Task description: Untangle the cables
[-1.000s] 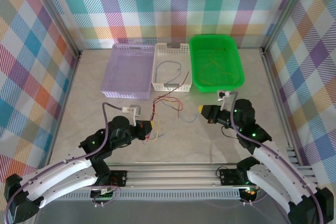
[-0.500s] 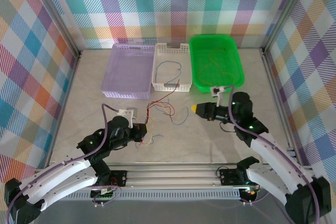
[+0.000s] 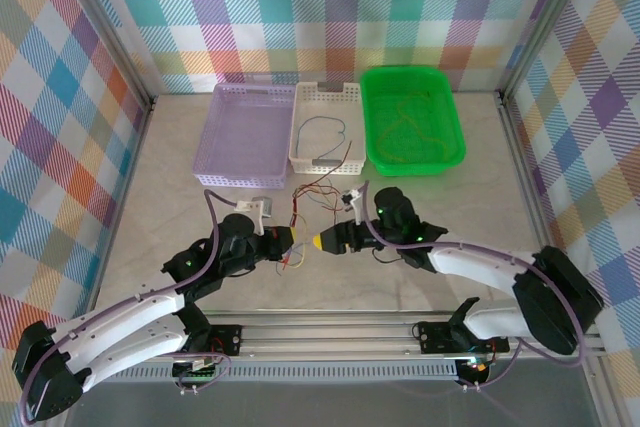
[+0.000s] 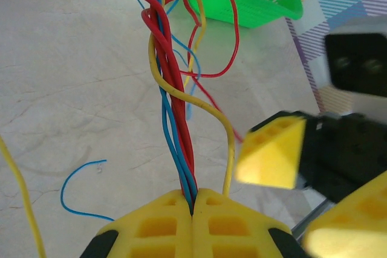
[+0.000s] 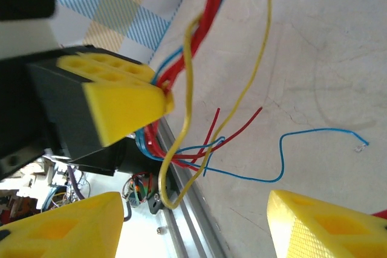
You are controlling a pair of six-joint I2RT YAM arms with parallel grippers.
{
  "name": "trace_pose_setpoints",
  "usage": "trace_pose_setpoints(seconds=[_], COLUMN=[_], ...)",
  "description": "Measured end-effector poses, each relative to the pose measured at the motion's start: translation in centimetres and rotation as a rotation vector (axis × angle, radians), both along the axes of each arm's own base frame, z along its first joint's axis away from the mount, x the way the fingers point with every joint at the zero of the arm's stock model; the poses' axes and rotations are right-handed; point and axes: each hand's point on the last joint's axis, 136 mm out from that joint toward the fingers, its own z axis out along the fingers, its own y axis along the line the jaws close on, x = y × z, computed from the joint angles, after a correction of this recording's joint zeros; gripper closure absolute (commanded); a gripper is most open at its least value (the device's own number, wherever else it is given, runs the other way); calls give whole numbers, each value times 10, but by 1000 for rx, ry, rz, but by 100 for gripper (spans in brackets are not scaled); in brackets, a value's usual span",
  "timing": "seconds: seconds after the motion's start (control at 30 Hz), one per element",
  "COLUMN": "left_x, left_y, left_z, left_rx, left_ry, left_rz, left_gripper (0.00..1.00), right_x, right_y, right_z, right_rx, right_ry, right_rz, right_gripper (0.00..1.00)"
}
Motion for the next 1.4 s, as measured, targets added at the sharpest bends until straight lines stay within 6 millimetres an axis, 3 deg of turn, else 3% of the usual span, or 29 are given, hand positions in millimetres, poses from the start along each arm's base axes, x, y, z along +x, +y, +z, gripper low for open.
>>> trace_pose_setpoints(seconds=[0.13,0.37,0.43,0.53,0.77,1.07,1.23,1.4], left_x=[1,4,5,6,4,5,4,2], left_y=[-3,-5,-4,-2,-3,-4,-3,-3], left_z=[0,3,2,1,9,13,11,13], left_rx=[-9,-31,-30,-29,-52,-78,-78,-87], left_ry=[5,4,7,10,-4,-10,-4,-9], left_rz=[-4,7,15,20,12,17,19,10], left_gripper=[100,100,100,100,100,100,100,100], right_x=[3,13,15,17,27,30,33,36], right_y=[12,31,33,37,34,36,33,11], right_z=[-9,3,2,3,16,21,17,26], right_rx=[2,48,58,75,98,125,117,89], right_ry=[7,-33,-34,-27,-67,-58,-61,-99], right_rz=[1,-6,-14,-23,-83,-99,-127,-216], right_gripper=[35,39,46,71,76,100,100,100])
